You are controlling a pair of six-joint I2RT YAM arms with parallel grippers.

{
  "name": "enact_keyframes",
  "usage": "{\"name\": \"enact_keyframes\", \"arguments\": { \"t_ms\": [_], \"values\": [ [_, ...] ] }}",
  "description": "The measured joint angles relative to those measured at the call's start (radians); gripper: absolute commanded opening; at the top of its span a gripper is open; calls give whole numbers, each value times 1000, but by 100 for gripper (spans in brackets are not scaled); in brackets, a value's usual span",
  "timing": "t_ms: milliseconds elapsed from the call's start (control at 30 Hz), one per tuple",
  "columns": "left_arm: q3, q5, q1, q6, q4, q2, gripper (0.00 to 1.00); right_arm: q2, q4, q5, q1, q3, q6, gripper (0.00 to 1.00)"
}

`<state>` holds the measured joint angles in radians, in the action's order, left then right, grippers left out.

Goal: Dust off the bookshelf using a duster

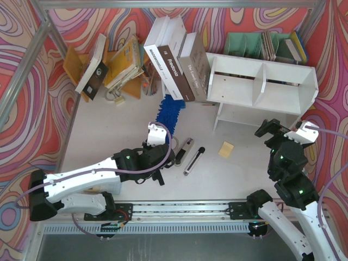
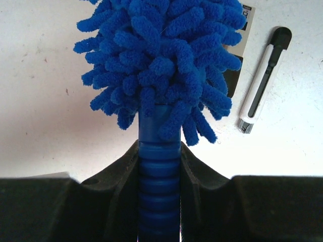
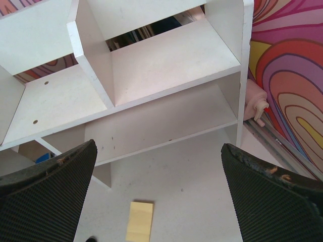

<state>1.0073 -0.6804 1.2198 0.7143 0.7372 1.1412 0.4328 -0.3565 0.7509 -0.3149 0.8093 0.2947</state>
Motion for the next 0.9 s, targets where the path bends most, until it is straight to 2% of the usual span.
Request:
{"name": "enact_keyframes", "arguments": {
  "t_ms": [267,667,900],
  "values": [
    [-4,26,-4,16,-14,137,0,0,0,0,0,0,0,99],
    [-226,79,-5,68,-154,135,0,0,0,0,0,0,0,99],
    [-252,105,-5,90,-209,153,0,0,0,0,0,0,0,99]
  ]
}}
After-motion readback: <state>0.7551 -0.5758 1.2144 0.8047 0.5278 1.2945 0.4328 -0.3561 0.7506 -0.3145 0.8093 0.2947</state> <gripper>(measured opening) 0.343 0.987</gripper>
